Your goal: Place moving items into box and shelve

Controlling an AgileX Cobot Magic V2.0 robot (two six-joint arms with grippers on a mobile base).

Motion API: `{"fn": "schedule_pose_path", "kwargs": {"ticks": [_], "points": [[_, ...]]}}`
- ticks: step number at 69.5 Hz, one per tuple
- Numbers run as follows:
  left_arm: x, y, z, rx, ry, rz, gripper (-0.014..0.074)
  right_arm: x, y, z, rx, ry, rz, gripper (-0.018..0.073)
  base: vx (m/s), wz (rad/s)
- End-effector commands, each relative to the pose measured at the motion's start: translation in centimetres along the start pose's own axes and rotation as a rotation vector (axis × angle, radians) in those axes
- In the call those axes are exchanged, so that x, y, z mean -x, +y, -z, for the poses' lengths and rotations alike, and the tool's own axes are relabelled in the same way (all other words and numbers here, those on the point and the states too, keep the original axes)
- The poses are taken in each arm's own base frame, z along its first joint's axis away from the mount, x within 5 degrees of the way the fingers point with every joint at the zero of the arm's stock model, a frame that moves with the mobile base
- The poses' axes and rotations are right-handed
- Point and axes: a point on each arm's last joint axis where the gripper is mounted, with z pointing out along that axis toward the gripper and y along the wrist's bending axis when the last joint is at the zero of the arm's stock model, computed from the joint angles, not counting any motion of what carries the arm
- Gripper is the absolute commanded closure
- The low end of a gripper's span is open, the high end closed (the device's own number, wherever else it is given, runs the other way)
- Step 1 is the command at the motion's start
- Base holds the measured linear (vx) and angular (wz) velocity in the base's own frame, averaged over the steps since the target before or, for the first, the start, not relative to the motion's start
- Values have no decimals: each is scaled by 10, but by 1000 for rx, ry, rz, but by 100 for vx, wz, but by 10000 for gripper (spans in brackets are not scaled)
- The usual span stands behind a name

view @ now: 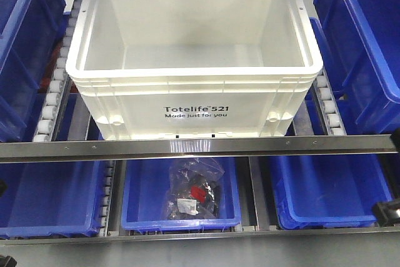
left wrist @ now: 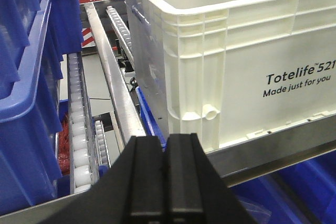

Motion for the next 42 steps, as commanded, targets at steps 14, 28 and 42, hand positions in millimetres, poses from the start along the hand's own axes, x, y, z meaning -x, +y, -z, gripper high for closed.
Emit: {"fn": "schedule_pose_path", "kwargs": {"ticks": [14,28,42], "points": [[4,1,1,11,-89,5,604,-32,5,21,6,-42,-47,567,0,0],[4,1,1,11,-91,5,603,-36,5,25,7,-25,-38,567,0,0],[4,1,1,11,-91,5,603,-36,5,24,7,-23,-37,567,0,0]]}}
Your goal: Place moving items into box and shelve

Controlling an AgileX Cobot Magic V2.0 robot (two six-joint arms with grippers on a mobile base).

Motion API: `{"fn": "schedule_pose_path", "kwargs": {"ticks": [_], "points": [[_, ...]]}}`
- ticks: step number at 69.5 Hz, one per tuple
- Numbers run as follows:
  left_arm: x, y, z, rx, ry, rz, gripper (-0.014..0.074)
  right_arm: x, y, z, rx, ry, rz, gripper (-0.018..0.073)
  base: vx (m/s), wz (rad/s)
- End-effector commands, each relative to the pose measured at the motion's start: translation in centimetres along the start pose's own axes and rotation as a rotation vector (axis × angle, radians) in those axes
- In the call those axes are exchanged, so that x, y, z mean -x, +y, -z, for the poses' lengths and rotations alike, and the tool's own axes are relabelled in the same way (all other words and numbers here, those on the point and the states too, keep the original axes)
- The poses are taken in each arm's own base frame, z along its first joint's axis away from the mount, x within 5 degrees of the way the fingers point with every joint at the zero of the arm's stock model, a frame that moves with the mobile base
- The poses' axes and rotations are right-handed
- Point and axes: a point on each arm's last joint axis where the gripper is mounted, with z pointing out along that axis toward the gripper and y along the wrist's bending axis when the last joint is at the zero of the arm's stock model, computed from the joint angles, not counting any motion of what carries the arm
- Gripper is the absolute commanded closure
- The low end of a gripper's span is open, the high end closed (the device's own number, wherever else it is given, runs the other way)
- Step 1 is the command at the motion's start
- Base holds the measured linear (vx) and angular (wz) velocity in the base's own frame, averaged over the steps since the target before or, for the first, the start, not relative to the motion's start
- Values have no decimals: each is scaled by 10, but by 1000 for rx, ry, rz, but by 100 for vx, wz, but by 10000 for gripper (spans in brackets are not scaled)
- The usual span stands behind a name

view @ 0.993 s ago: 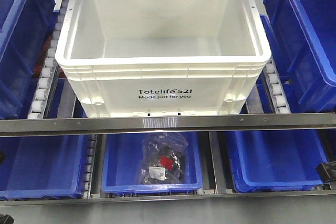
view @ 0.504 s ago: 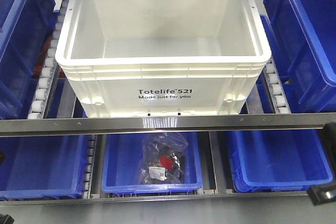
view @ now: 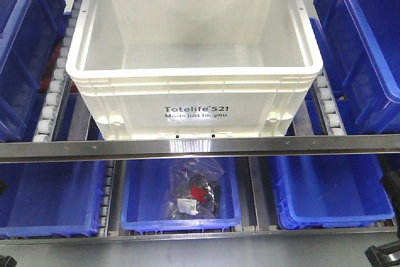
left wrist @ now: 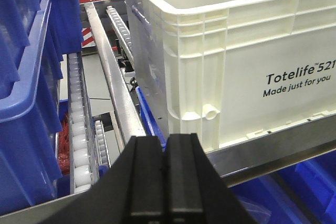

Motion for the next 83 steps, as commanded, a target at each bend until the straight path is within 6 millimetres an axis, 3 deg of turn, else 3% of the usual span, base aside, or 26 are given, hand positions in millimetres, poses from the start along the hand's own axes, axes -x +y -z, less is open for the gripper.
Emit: {"fn": "schedule_pose_path", "kwargs": {"ticks": [1,83], "points": [[4,1,1,11,-91,5,603,5,-1,0,-8,-74,9,567,0,0],[4,1,1,11,-91,5,603,5,-1,0,-8,-74,11,567,0,0]]}}
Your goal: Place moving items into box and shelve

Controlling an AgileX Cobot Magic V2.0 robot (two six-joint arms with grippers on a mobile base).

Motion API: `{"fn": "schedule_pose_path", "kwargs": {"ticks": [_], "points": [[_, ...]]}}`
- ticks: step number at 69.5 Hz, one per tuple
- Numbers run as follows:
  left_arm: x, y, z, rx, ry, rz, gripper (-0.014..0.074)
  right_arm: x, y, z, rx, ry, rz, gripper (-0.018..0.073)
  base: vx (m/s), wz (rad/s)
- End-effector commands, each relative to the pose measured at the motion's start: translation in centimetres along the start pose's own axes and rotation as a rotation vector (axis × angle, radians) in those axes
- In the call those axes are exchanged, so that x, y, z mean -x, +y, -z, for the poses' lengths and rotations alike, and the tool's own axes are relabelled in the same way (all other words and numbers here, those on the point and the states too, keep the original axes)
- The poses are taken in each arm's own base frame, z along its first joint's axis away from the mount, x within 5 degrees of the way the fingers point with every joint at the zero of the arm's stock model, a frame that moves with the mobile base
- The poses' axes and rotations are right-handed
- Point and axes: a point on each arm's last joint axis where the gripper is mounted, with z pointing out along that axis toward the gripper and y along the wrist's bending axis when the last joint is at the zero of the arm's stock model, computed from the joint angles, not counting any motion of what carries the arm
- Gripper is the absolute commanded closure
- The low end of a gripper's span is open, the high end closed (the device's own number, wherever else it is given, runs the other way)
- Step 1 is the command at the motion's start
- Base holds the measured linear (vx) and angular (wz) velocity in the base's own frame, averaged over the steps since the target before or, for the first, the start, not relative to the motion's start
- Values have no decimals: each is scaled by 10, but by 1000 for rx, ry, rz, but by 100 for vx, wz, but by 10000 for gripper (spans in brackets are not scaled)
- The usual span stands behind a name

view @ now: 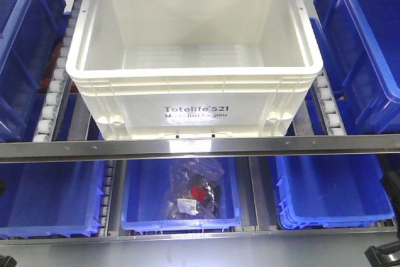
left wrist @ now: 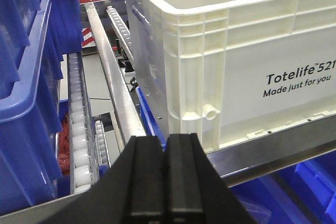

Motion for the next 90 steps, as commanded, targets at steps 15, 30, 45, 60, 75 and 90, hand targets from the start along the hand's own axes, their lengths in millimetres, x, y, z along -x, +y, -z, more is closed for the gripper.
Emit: {"fn": "schedule_pose_path", "kwargs": {"ticks": [15,30,45,60,75,90], "points": [[4,1,1,11,-91,5,603,5,-1,0,-8,-76,11,567,0,0],[4,1,1,11,-91,5,603,5,-1,0,-8,-76,11,567,0,0],[4,1,1,11,-91,5,603,5,-1,0,-8,-76,11,567,0,0],[4,1,1,11,-91,5,603,5,-2,0,-41,-74,10,567,0,0],[4,6,1,99,-83,10,603,4,-10,1,-169,-64,4,567,0,0],[3,8,2,144,-79,12,603,4,-10,1,-181,-63,4,567,0,0]]}}
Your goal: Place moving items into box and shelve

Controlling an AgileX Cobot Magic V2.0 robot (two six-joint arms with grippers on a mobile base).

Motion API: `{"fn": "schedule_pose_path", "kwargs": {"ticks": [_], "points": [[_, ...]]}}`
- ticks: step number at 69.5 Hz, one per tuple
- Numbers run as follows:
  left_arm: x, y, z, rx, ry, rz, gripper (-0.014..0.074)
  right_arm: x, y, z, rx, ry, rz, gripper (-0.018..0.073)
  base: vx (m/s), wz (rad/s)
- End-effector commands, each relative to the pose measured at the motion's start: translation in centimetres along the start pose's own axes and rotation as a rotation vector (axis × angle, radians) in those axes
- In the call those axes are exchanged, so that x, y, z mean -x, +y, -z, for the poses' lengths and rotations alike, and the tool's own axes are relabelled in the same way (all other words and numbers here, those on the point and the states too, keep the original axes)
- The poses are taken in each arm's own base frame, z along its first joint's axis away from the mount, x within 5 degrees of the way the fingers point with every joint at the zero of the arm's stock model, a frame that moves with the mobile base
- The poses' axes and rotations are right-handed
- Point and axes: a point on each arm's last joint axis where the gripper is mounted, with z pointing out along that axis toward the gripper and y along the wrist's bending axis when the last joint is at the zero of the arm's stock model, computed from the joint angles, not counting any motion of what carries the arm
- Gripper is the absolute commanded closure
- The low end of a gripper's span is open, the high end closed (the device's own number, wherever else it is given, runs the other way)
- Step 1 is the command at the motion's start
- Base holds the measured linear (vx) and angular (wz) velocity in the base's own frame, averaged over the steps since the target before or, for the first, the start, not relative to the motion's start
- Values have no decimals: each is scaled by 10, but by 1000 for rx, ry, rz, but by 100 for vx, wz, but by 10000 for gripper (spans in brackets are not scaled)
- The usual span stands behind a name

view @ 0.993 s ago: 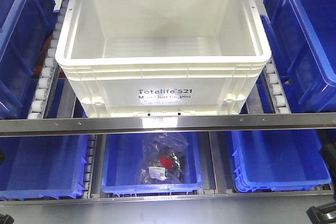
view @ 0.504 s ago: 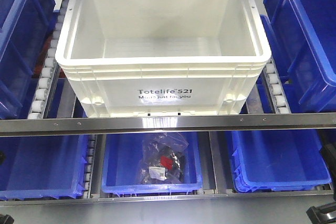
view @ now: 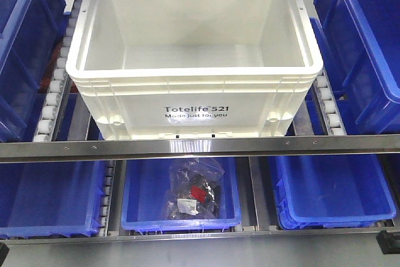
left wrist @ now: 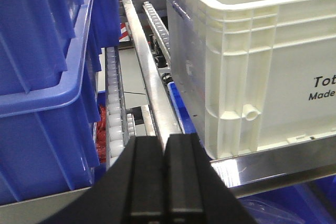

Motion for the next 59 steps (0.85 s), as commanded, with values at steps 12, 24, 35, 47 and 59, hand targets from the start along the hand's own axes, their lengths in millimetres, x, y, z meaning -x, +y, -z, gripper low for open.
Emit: {"fn": "schedule_pose_path", "kwargs": {"ticks": [12,24,35,47,59], "points": [[4,1,1,15,-89,5,603,5,-1,0,-14,-77,11,567,0,0],[4,1,1,15,-89,5,603,5,-1,0,-14,-77,11,567,0,0],[4,1,1,15,-89,5,603,5,-1,0,-14,-77,11,567,0,0],[4,1,1,15,-89,5,603,5,-1,0,-14,-77,11,567,0,0],[4,1,1,15,-89,5,603,5,-1,0,-14,-77,11,567,0,0]]}}
